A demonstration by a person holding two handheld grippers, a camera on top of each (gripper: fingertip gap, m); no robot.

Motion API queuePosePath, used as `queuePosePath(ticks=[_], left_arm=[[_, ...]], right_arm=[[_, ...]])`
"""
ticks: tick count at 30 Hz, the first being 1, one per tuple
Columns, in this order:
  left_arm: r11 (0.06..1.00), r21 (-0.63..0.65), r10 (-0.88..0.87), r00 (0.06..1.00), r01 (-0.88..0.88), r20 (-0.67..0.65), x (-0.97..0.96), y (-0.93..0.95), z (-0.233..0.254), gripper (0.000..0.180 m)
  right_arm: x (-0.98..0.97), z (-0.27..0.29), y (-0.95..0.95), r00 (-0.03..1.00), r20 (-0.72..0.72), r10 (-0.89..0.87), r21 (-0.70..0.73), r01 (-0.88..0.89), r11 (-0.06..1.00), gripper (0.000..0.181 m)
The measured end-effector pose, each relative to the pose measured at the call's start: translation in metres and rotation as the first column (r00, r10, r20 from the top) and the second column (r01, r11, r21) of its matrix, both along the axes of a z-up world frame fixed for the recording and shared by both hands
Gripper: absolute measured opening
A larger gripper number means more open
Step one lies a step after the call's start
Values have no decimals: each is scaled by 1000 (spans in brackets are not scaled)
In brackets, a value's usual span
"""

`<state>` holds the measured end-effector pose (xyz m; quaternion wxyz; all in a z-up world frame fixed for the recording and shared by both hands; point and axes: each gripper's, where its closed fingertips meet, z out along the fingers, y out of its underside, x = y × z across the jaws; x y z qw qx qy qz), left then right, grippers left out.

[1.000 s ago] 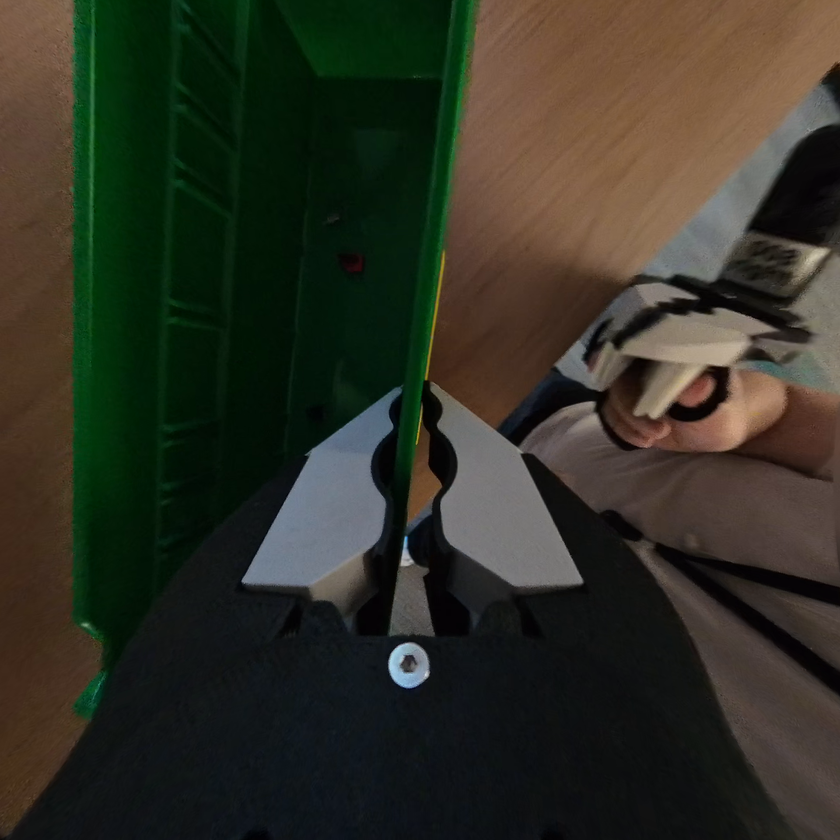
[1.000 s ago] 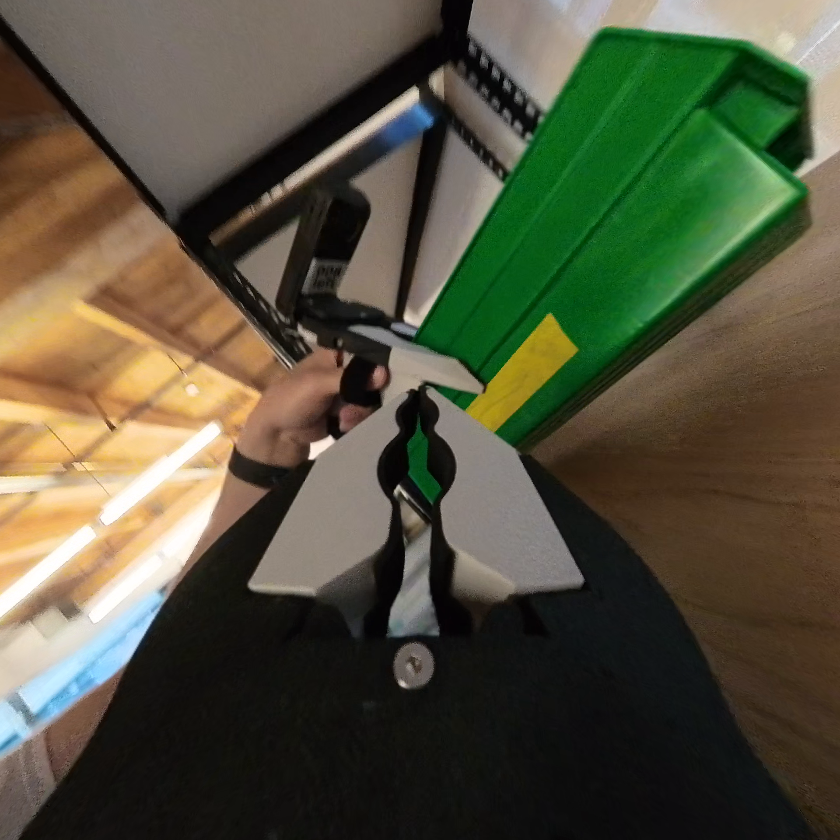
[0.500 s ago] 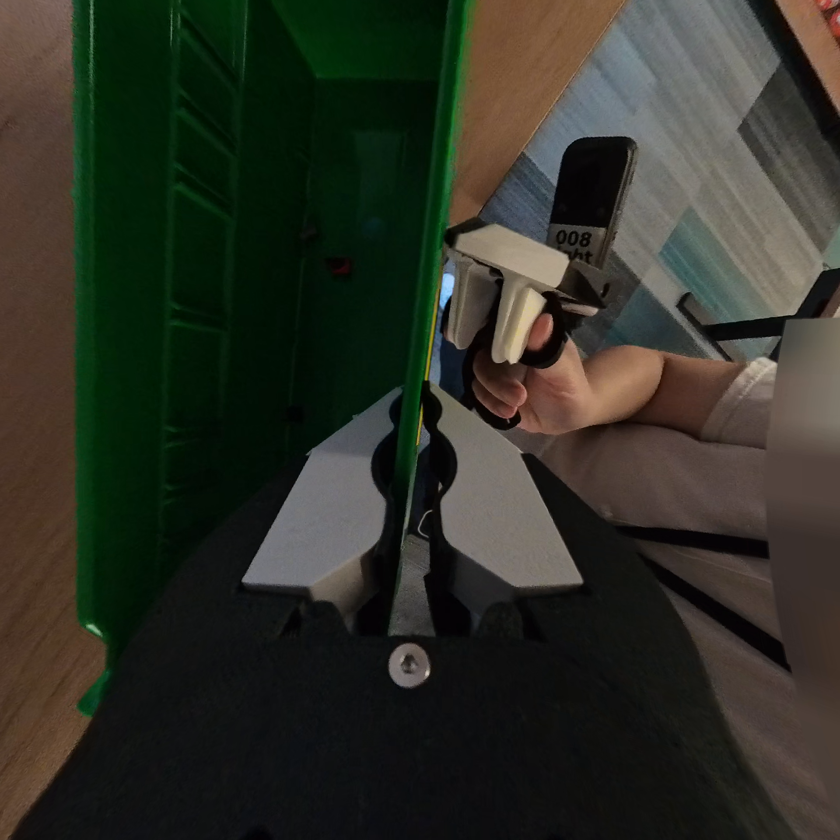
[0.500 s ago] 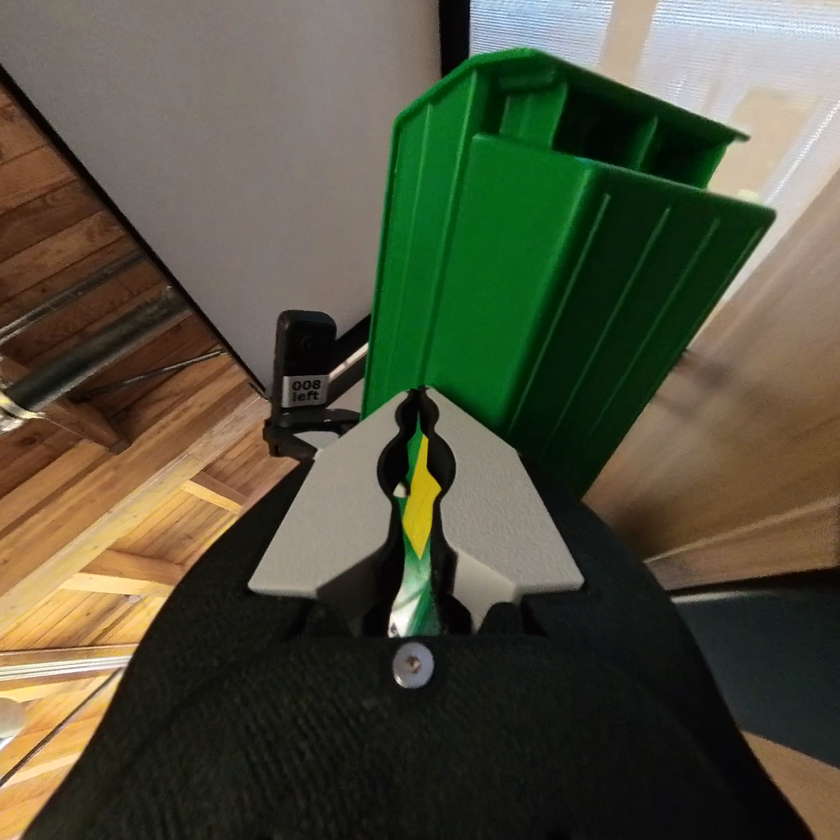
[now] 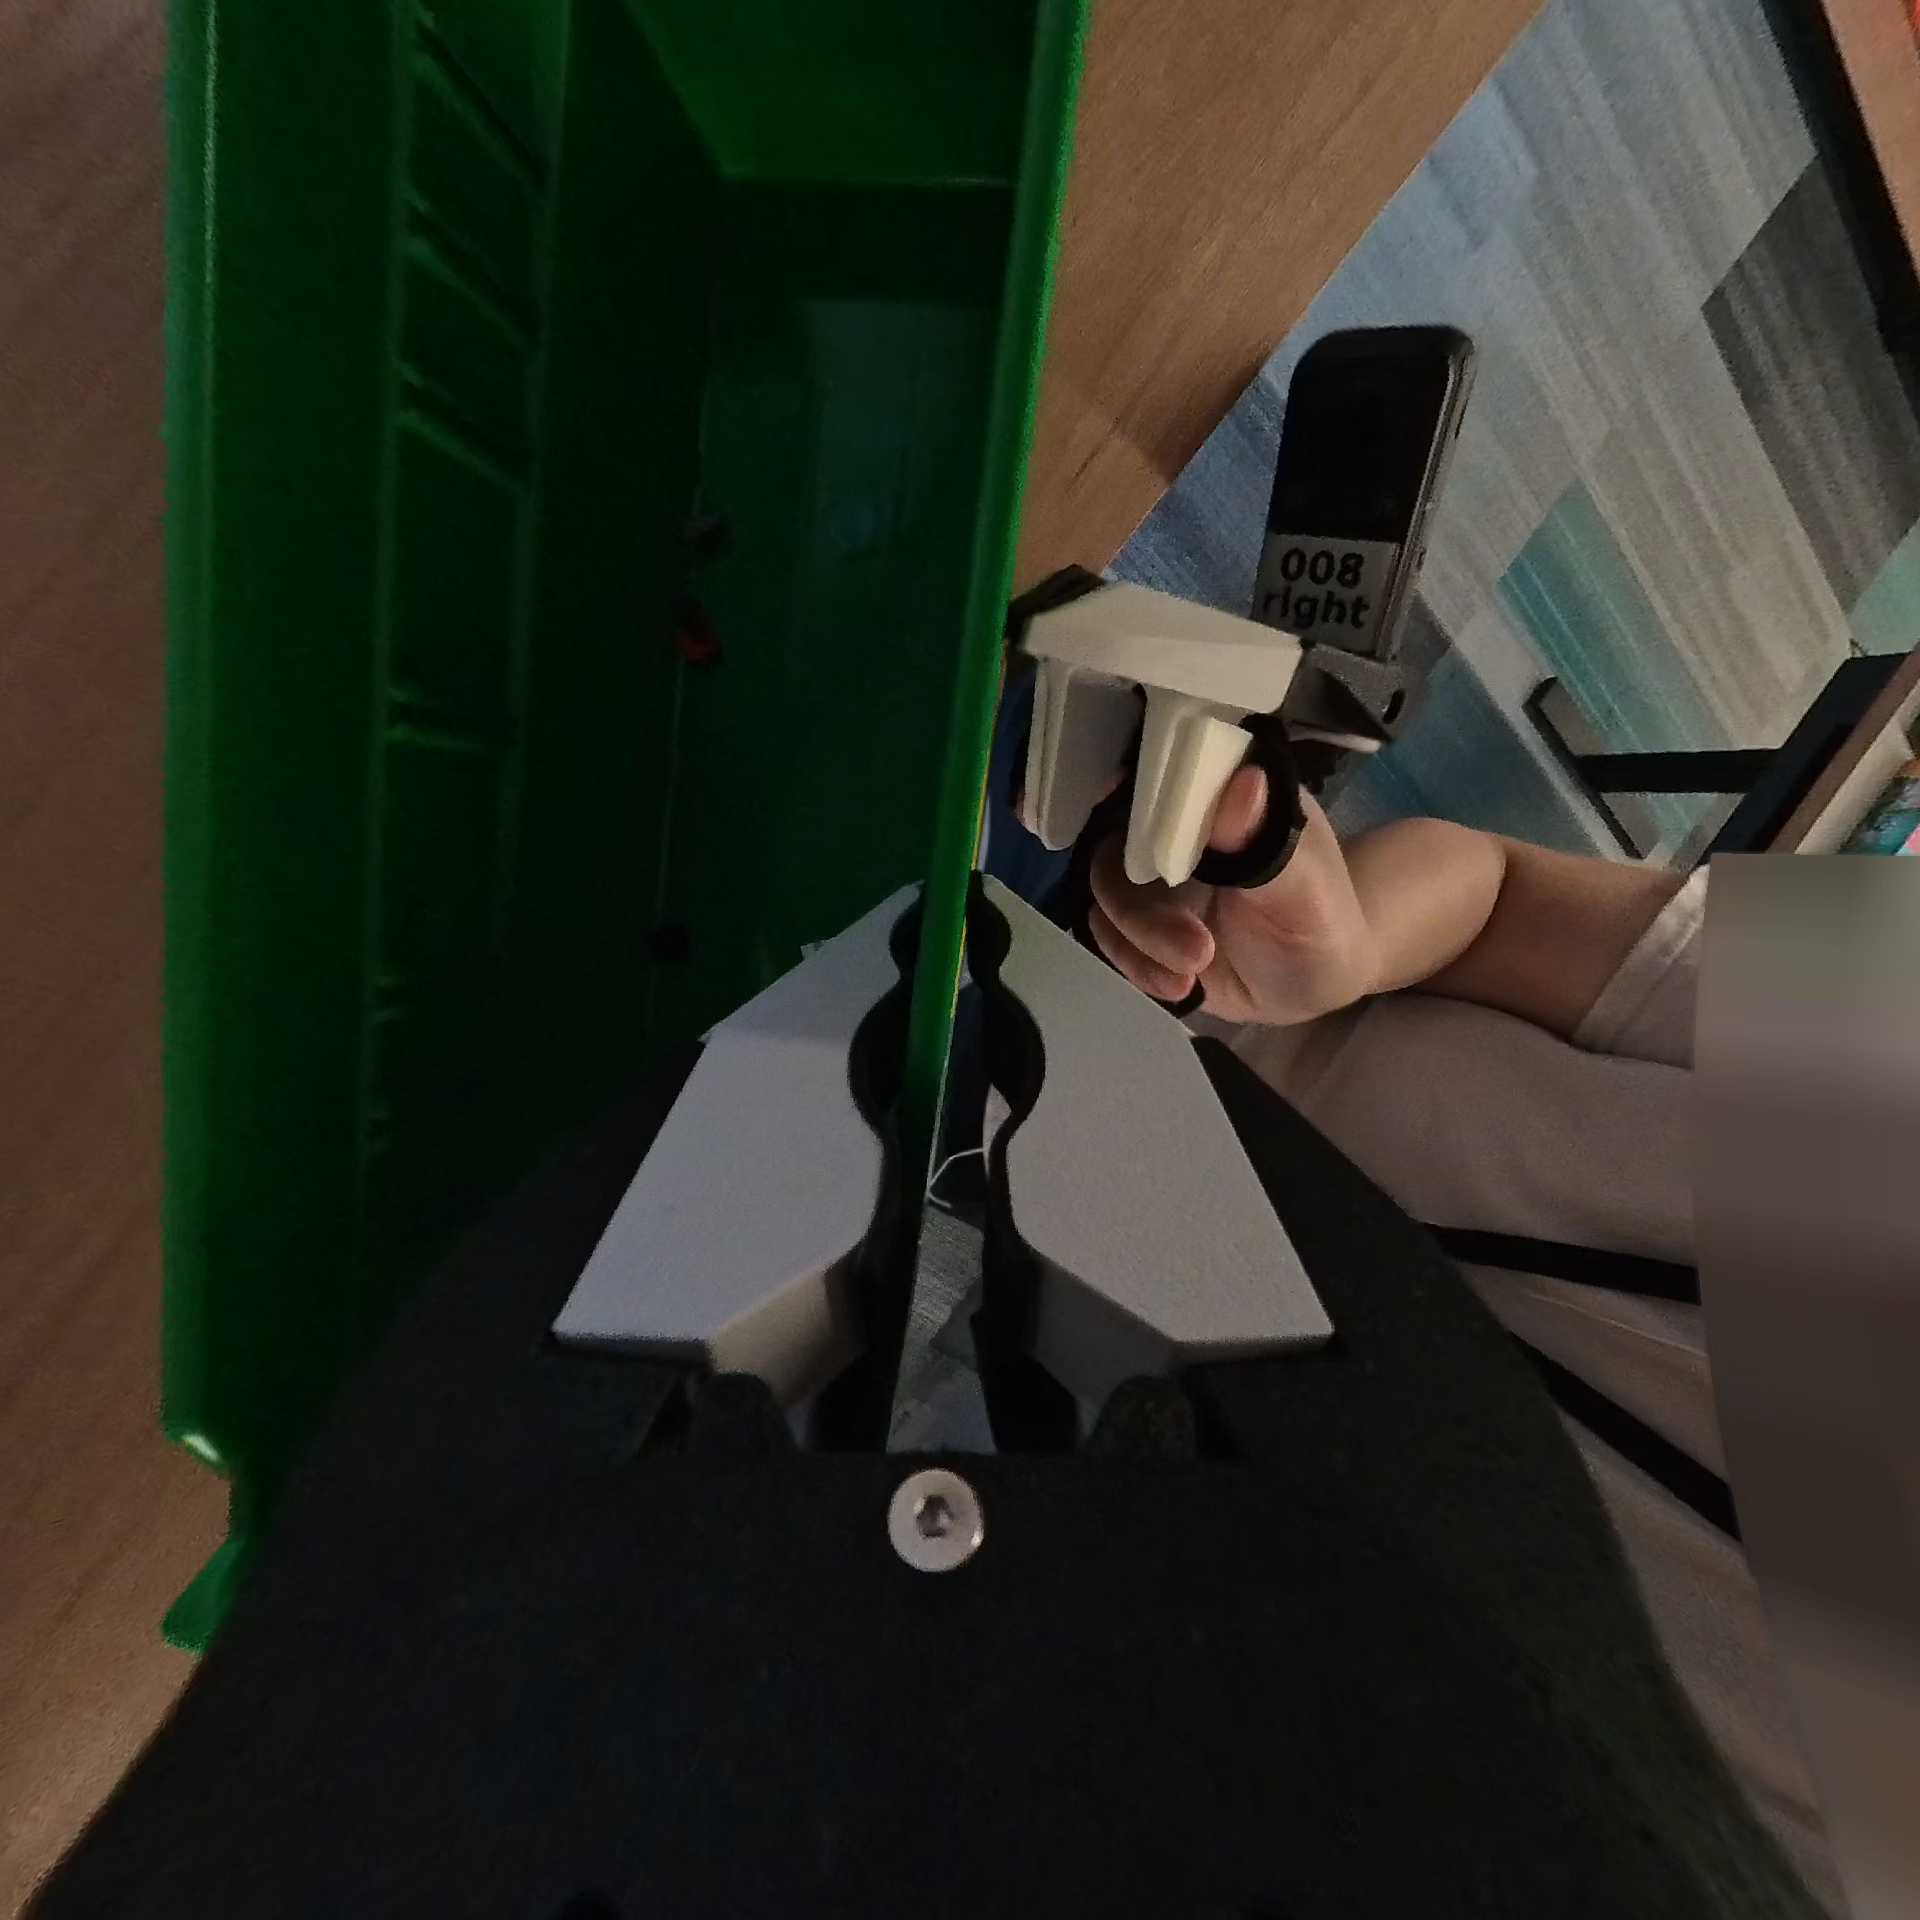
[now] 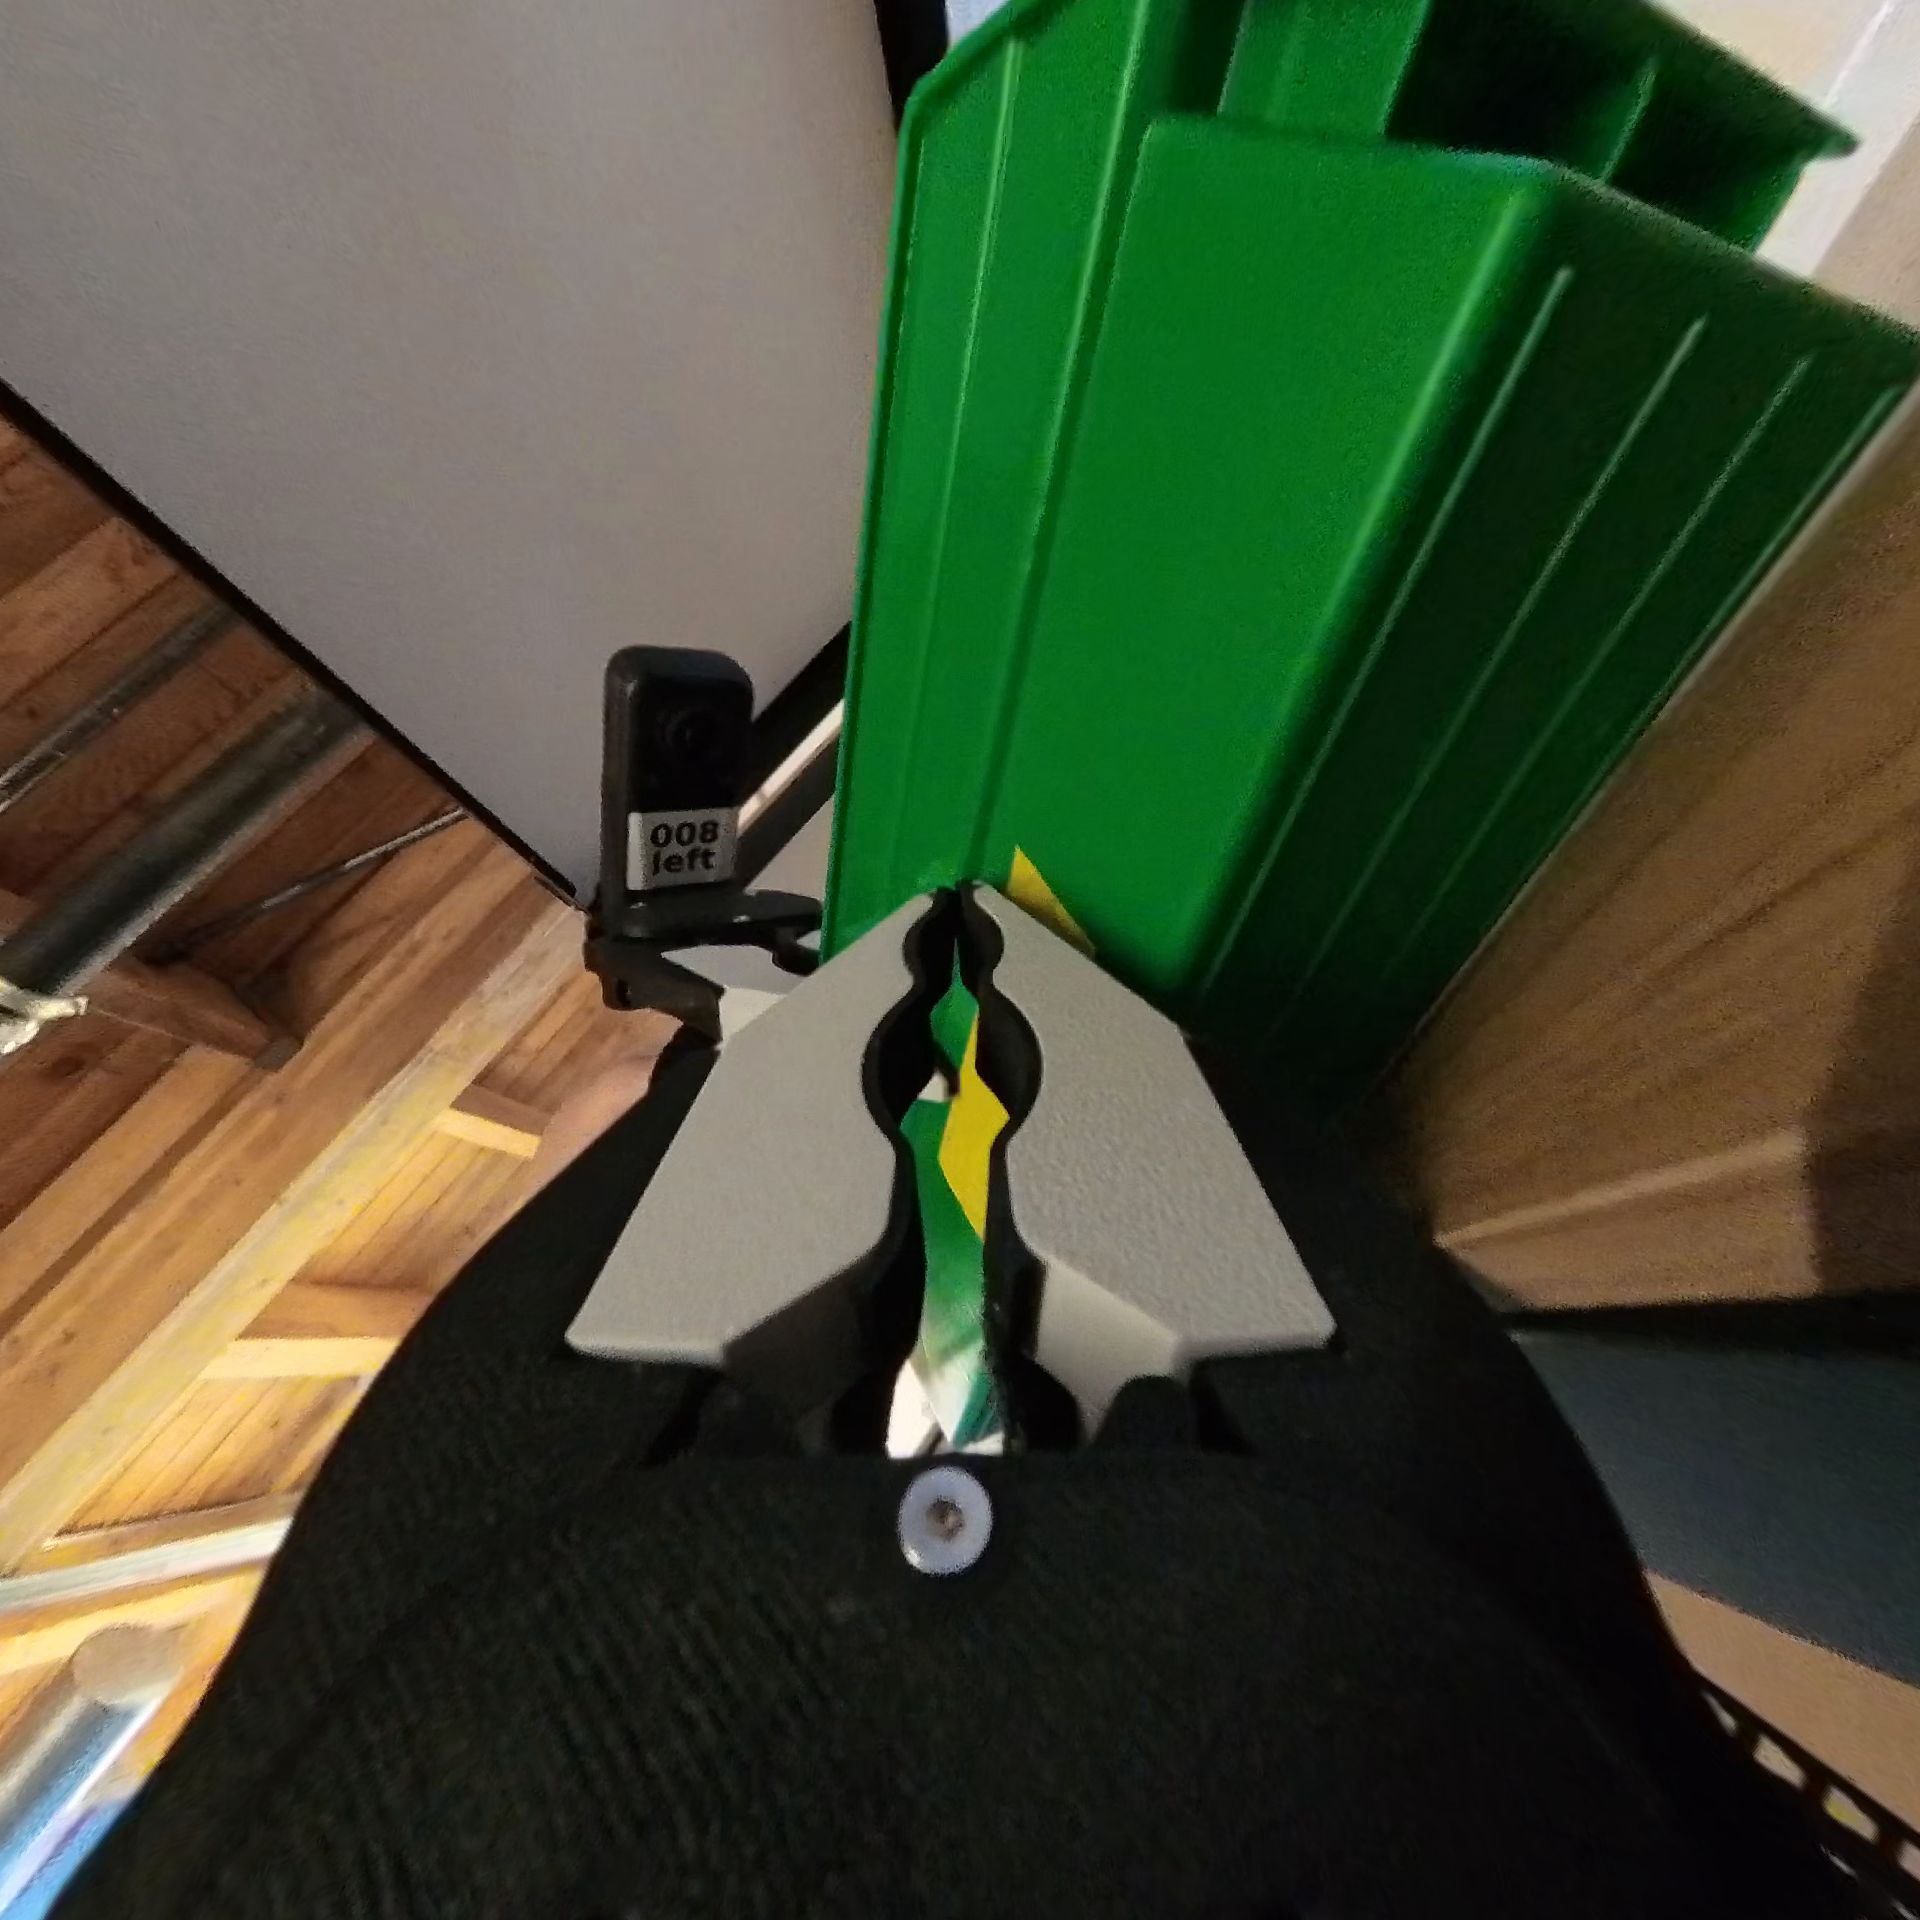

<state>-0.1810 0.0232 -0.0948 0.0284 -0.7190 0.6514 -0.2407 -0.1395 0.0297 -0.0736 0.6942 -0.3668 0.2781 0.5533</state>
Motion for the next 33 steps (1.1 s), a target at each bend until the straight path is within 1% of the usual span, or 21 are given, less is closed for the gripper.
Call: queuePosePath(ticks=[3,5,7,10,13,15,18,21,23,26,28,31,33], left_arm=[[1000,5,-4,1000,4,-7,5,0,-2,3],[1000,16,-6,1000,6,-9,5,3,-3,3],[1000,6,7,1000,-7,-18,5,7,-5,4],[1000,-24,7,1000,-8,-27,3,8,-6,4],[1000,-32,-2,999,1,-34,2,6,-6,5],[999,-49,-8,999,6,-38,1,3,-5,4],[997,-77,-17,999,13,-39,0,-2,-2,4],[995,-96,-24,998,19,-57,-3,-5,-1,4],[994,-110,-28,998,21,-64,-4,-4,-1,4],[990,-139,-25,997,15,-67,-3,-2,1,4],[988,-151,-23,998,13,-66,-3,0,2,4],[987,-161,-24,998,13,-64,-4,1,3,4],[985,-172,-20,998,9,-63,-2,3,4,4]], right_arm=[[10,-7,-3,996,-71,-58,-12,57,998,0],[5,-11,-2,992,-119,-28,-11,27,1000,0],[-7,-21,1,988,-156,10,-39,-17,999,0],[-12,-28,2,991,-129,38,-47,-44,998,0],[-7,-27,-1,987,-155,31,-31,-36,999,0],[-9,-23,-2,989,-142,30,-27,-34,999,0],[-3,-19,-9,989,-141,-39,1,39,999,0],[-5,-19,-13,993,-93,-72,15,74,997,0],[-15,-20,-12,994,-88,-58,14,60,998,0],[-47,-19,-5,999,-45,3,17,-2,1000,0],[-48,-19,-3,998,-60,19,25,-18,1000,0],[-16,-17,-8,995,-88,-51,22,53,998,0],[-8,-16,-7,995,-85,-58,7,59,998,0]])
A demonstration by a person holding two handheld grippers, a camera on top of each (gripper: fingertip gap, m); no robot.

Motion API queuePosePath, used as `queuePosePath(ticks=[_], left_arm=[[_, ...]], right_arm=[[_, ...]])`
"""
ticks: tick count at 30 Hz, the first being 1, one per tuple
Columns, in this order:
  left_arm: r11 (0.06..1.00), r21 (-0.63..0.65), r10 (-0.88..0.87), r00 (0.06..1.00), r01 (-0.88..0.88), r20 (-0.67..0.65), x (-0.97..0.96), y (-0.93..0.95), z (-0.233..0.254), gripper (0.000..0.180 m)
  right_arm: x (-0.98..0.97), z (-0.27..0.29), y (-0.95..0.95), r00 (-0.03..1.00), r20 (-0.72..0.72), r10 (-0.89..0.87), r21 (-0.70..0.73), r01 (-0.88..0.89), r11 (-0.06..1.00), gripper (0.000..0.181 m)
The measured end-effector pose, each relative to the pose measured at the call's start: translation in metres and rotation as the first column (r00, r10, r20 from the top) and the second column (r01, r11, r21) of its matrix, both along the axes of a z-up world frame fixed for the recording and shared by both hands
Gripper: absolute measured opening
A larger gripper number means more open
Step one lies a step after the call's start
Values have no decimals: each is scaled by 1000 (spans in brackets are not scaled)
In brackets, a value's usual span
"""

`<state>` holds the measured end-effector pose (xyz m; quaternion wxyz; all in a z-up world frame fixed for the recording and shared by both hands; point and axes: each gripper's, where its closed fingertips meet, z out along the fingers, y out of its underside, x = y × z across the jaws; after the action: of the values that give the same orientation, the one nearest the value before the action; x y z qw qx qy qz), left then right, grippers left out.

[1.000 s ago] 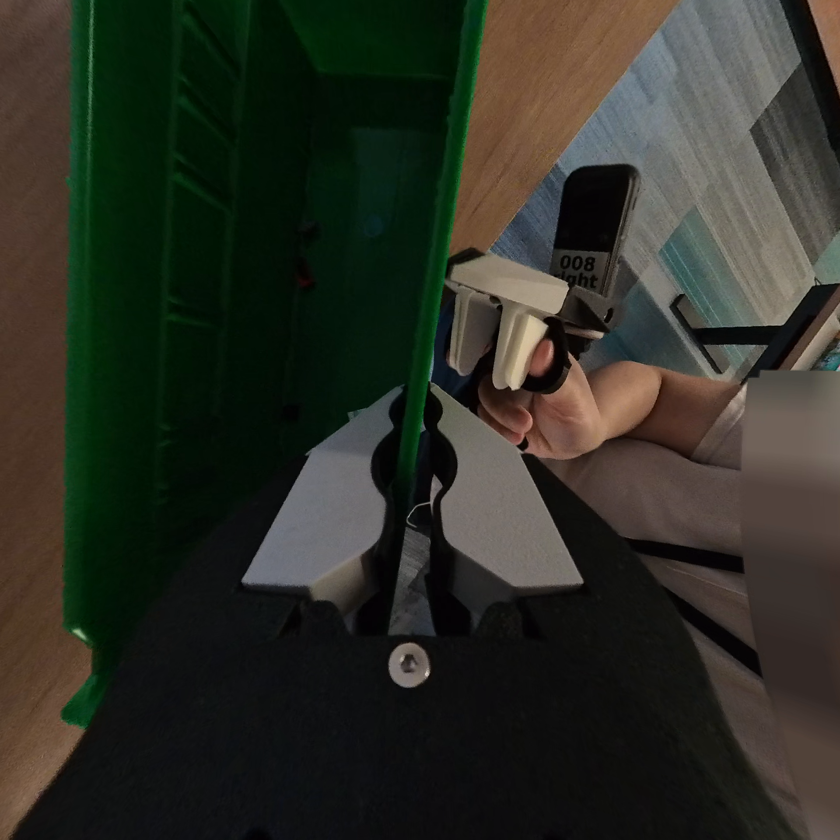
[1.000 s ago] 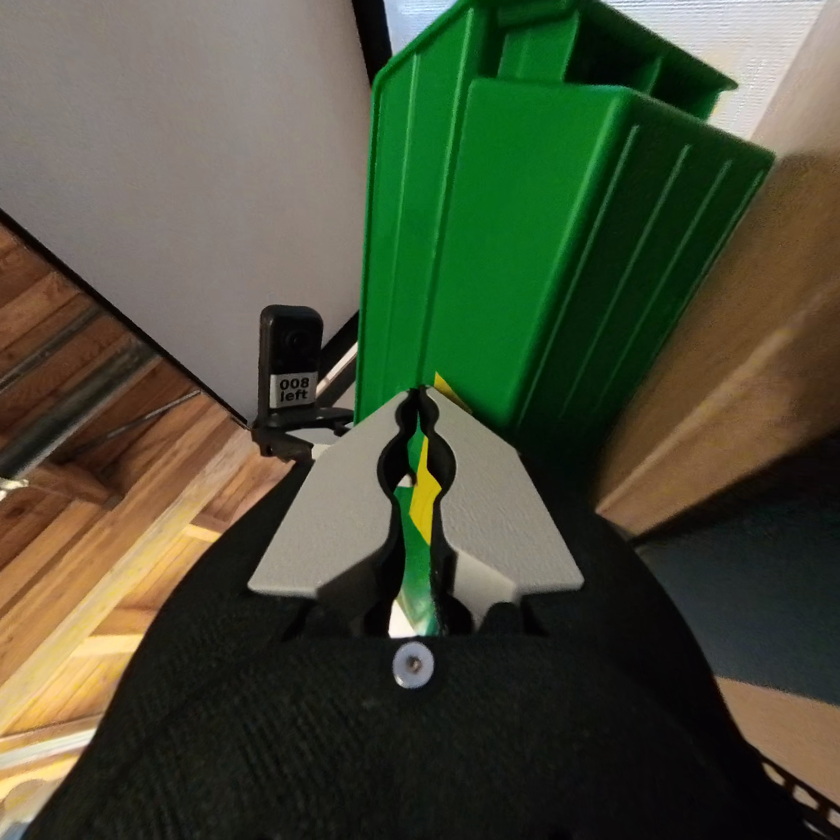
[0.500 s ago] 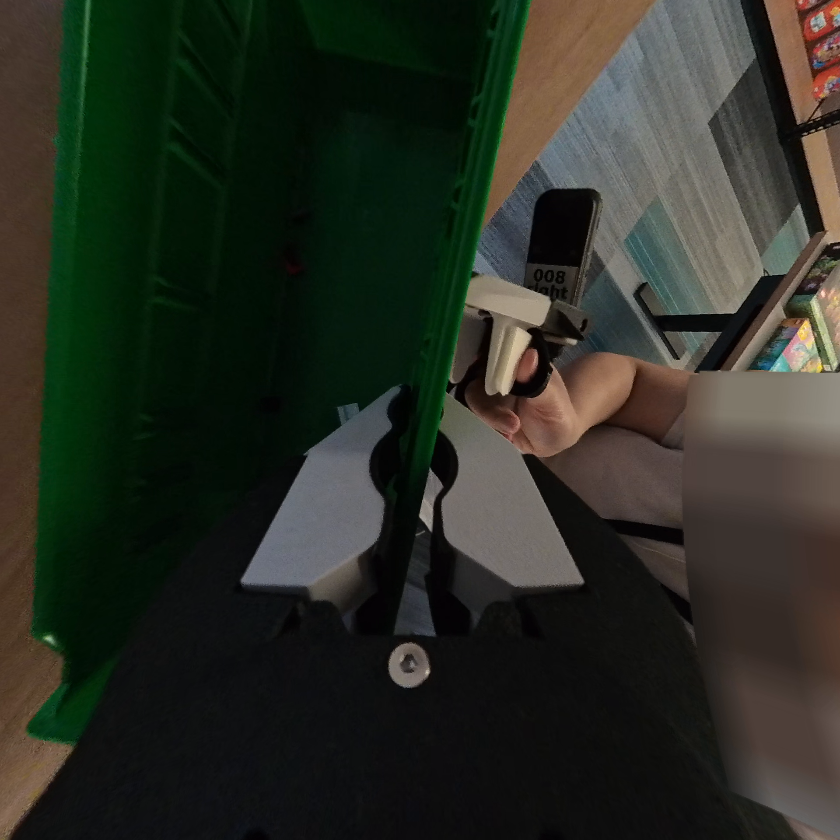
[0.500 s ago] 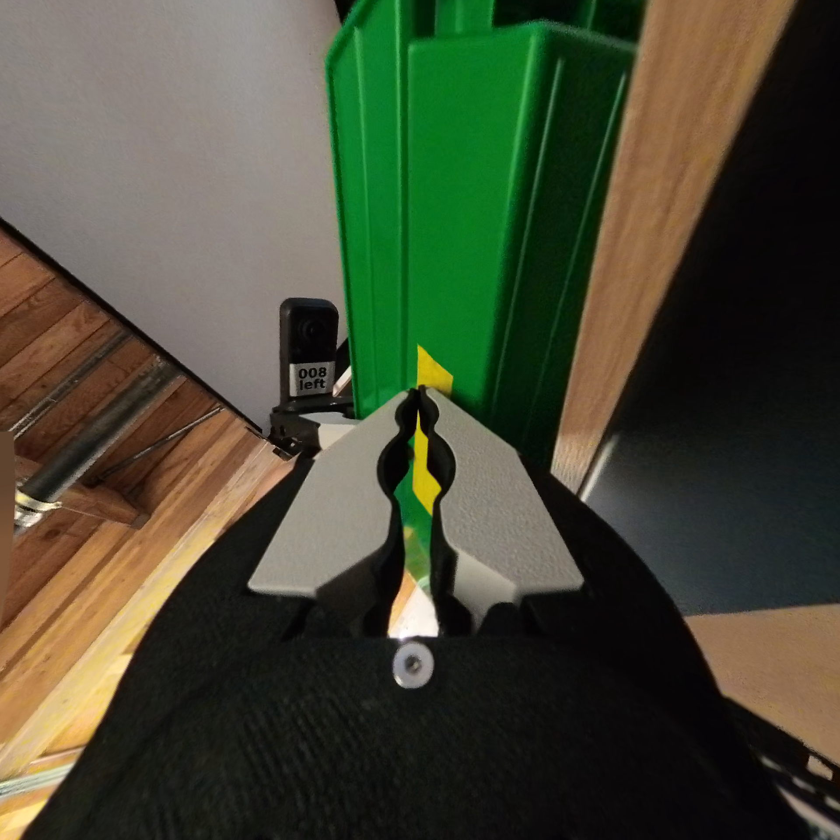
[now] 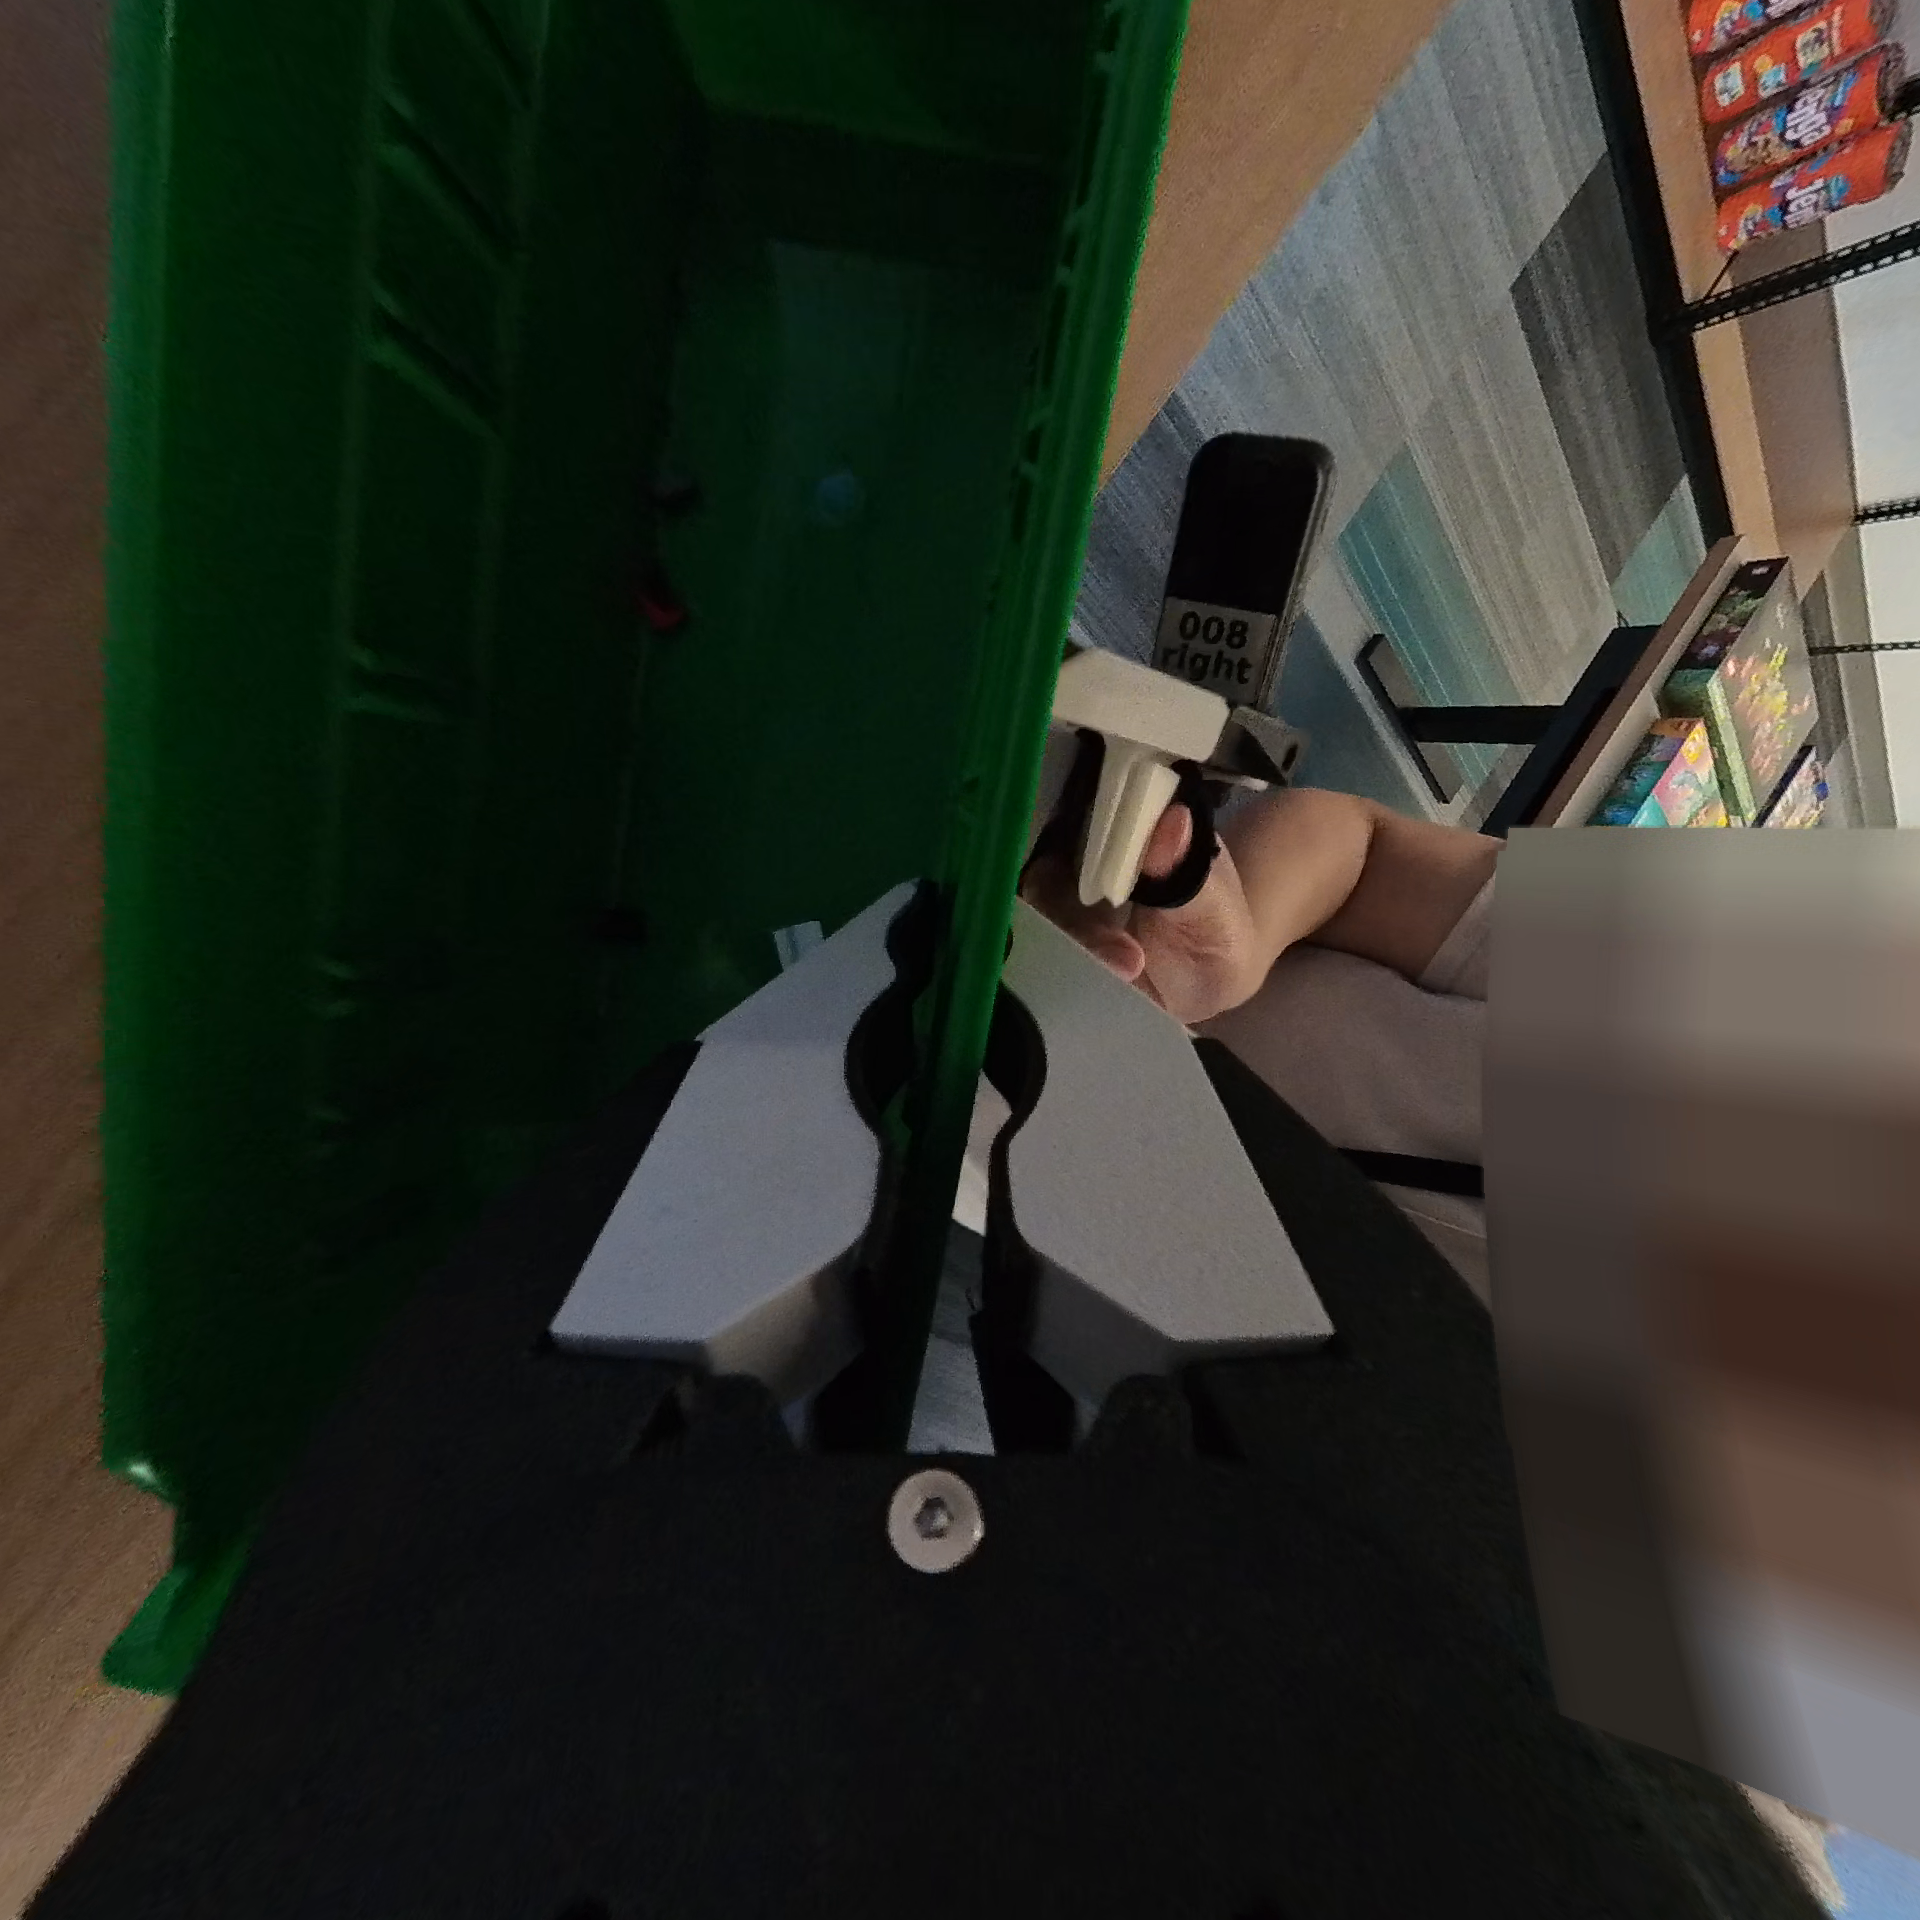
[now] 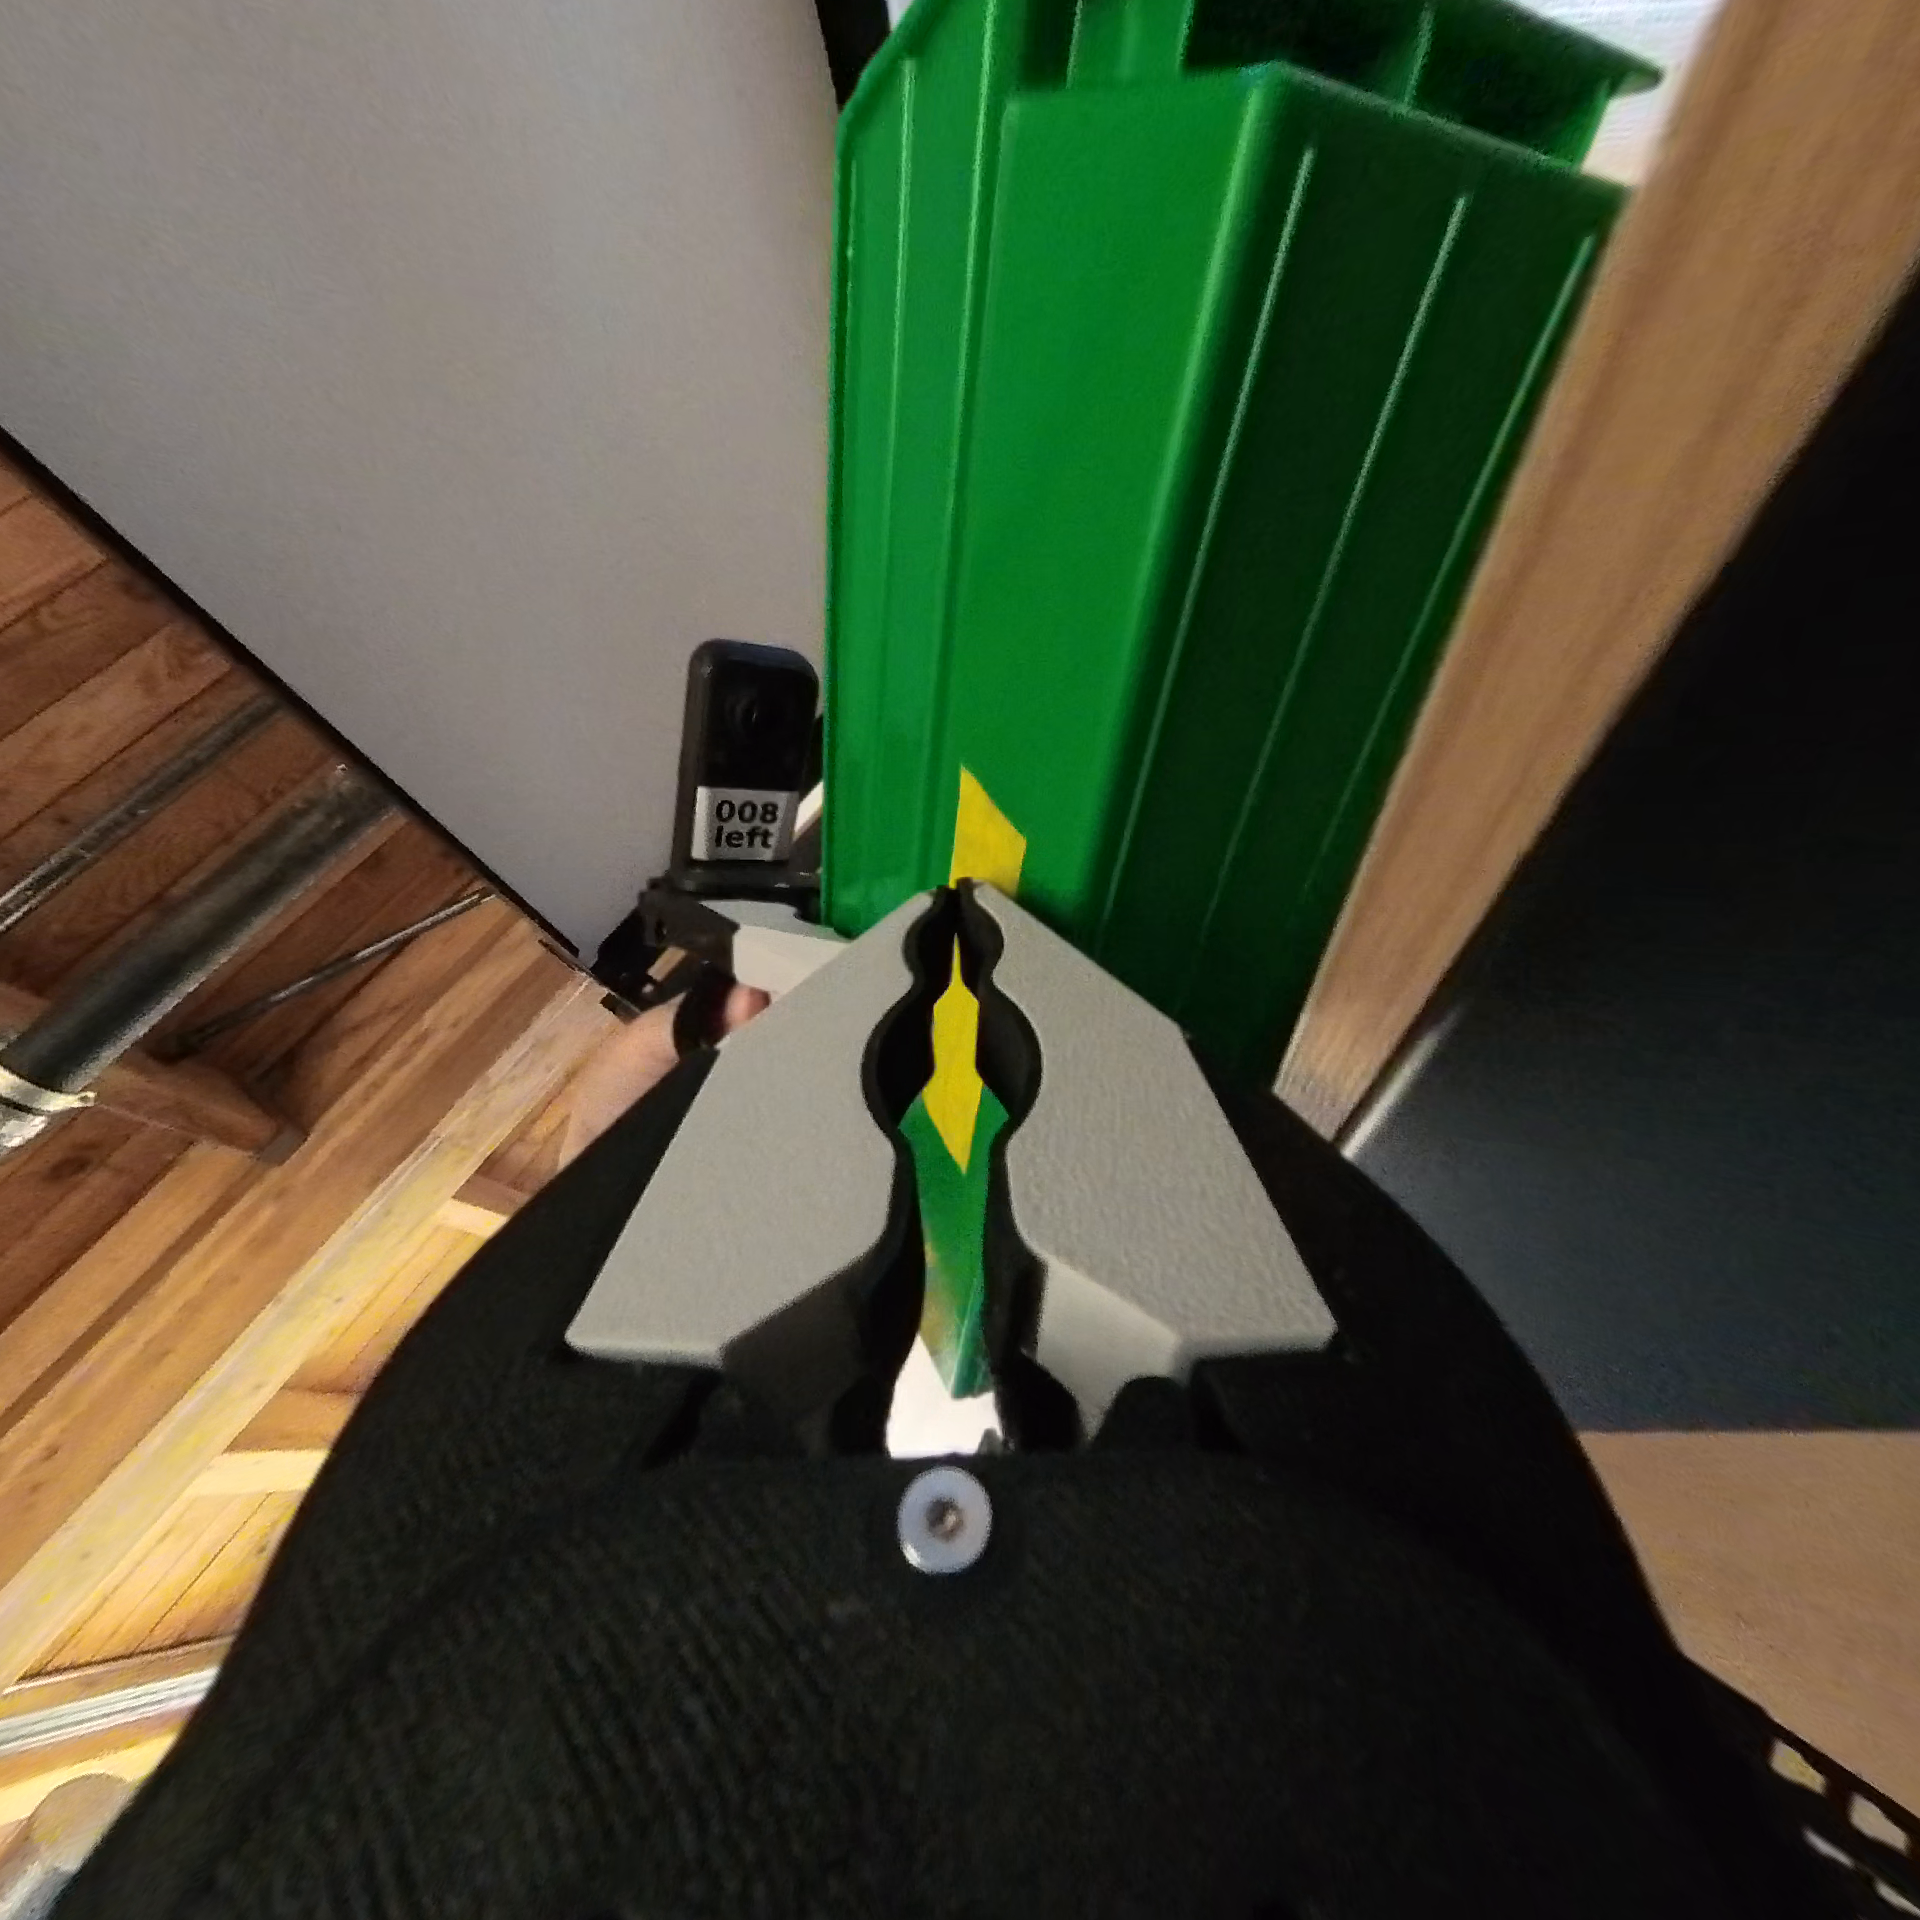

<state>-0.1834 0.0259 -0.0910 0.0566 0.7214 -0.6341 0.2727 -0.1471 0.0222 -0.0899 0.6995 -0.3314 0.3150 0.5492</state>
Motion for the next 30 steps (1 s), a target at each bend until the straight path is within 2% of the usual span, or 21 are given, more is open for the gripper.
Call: queuePosePath(ticks=[7,19,22,26,30], left_arm=[[1000,-10,-6,1000,6,-17,1,4,-2,5],[999,-32,-1,1000,1,-5,5,11,1,4],[999,-34,0,1000,0,-3,6,13,2,4],[999,-41,-8,1000,8,-7,6,13,1,4],[999,-37,-9,1000,9,0,5,13,1,4]], right_arm=[[-67,-2,18,978,18,207,-76,-205,976,0],[2,5,15,1000,-6,22,-98,-23,995,0],[7,8,17,999,-31,20,-100,-23,995,0],[-23,14,24,995,20,94,-118,-91,989,0],[-21,12,23,995,12,96,-109,-94,990,0]])
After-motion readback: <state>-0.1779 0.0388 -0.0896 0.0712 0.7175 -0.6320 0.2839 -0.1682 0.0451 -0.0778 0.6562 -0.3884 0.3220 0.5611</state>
